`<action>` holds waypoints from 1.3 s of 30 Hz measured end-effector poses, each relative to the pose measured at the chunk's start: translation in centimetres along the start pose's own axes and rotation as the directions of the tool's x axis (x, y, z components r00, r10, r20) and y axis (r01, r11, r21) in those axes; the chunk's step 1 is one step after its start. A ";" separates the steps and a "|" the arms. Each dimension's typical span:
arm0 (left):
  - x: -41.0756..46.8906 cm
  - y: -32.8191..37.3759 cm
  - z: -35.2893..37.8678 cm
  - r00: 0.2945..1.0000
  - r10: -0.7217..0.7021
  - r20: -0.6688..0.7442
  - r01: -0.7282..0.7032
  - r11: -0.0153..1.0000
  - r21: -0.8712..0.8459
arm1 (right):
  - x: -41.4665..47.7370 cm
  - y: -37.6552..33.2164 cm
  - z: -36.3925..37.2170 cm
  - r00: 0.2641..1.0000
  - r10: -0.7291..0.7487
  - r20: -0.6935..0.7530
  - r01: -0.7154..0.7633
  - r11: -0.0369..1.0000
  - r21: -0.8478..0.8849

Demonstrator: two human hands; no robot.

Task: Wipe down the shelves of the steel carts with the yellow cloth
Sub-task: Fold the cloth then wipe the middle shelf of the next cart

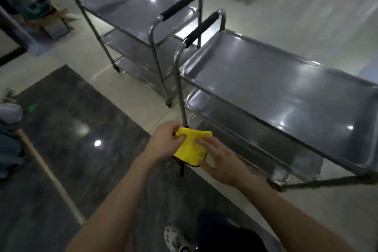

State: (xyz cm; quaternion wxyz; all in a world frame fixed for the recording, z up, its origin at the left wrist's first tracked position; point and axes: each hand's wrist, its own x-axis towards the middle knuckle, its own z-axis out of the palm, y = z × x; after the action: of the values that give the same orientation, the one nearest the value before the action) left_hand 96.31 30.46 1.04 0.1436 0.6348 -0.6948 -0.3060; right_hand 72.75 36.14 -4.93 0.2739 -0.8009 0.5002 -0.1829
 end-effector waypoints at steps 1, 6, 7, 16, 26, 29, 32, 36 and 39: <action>1.1 -0.5 0.0 0.998 0.036 0.046 -0.038 0.998 0.041 | -0.2 0.2 0.6 0.997 0.079 0.003 -0.079 0.997 -0.004; 5.9 -2.6 -0.3 0.979 0.120 0.163 -0.131 0.989 0.061 | 0.8 1.1 2.7 0.912 0.410 -0.022 -0.411 0.910 -0.063; 6.9 -2.9 -0.4 0.974 0.138 0.179 -0.151 0.987 0.059 | 1.8 1.5 3.2 0.895 0.444 -0.037 -0.445 0.893 -0.065; 14.2 -6.8 -0.2 0.929 0.238 0.282 -0.250 0.968 0.004 | 12.0 7.4 6.9 0.786 0.618 0.008 -0.618 0.785 0.042; 22.0 -11.5 1.5 0.969 0.189 0.157 -0.172 0.979 -0.112 | 13.6 8.0 7.6 0.598 0.800 0.046 -0.684 0.479 0.551; 24.4 -12.6 2.1 0.945 0.212 0.249 -0.183 0.974 -0.133 | 14.2 8.0 8.1 0.533 0.844 0.058 -0.686 0.391 0.614; 26.9 -14.4 3.5 0.924 0.216 0.316 -0.165 0.970 -0.181 | 15.2 8.5 9.4 0.480 0.877 0.012 -0.698 0.373 0.611; 29.9 -16.9 6.9 0.898 0.222 0.380 -0.168 0.971 -0.168 | 17.2 11.3 12.9 0.386 0.917 -0.097 -0.705 0.362 0.610; 32.3 -19.0 10.2 0.887 0.244 0.392 -0.213 0.969 -0.122 | 19.0 14.7 16.4 0.342 0.922 -0.181 -0.642 0.370 0.671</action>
State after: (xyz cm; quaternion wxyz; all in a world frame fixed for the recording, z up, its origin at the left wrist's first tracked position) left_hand 100.47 1.44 -24.50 0.0559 0.4655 -0.7672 -0.4377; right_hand 79.97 18.03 -26.50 0.3678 -0.2537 0.8218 -0.3535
